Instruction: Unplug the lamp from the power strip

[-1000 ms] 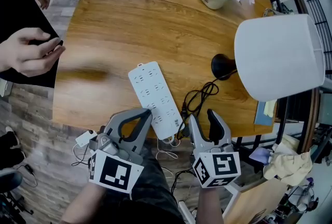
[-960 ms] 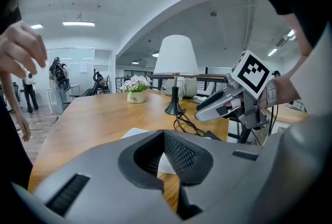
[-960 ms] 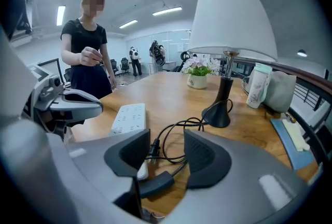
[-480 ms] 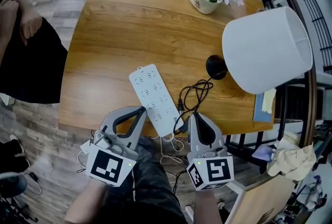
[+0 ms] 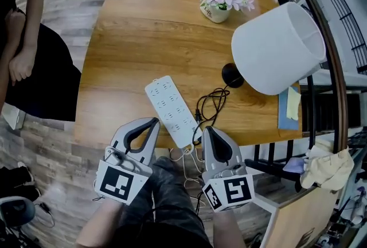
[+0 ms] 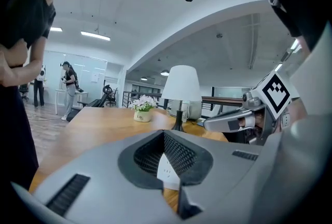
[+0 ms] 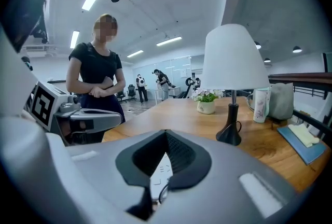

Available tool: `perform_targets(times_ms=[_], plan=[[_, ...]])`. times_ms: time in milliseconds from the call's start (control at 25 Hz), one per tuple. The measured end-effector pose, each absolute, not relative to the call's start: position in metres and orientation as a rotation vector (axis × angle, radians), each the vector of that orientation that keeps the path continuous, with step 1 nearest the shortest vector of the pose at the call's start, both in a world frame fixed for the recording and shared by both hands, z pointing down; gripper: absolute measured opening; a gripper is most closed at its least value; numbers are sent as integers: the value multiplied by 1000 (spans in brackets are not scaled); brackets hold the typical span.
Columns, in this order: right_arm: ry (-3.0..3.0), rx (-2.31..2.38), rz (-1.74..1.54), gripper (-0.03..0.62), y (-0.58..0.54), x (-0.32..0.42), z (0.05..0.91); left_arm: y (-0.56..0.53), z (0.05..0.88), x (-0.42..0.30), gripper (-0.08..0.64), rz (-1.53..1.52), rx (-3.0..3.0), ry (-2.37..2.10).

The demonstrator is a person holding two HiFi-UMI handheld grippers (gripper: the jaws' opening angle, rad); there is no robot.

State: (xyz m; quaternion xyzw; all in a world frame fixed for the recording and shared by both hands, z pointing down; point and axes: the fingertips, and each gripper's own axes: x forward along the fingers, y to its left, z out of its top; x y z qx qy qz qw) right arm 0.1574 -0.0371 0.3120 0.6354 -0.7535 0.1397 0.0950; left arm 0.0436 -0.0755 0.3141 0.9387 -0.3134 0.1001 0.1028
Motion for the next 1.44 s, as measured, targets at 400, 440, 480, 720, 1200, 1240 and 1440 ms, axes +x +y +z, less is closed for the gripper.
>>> perform_targets(times_ms=[400,440,480,720,1200,1240,1440], plan=[[-2272,1912,313,8,-23,144,275,-67,279,25,-5,203,2808,-1012],[-2273,1914,301,8,-22,143,271,-67,275,23,-5,193,2810,-1022],[-2274,1915,287,8,-21,142,267,-66,272,21,-5,184,2812,-1030],[-2274,1897,226,8,-15,131,251,-62,251,8,-5,125,2826,-1031],[-2281,1925,159,8,-1,120,224,-54,220,-4,-5,56,2844,-1018],[-2280,1930,156,8,0,120,223,-53,218,-5,-5,51,2845,-1019],[-2281,1936,145,8,13,116,215,-41,214,-5,-5,40,2844,-1012]])
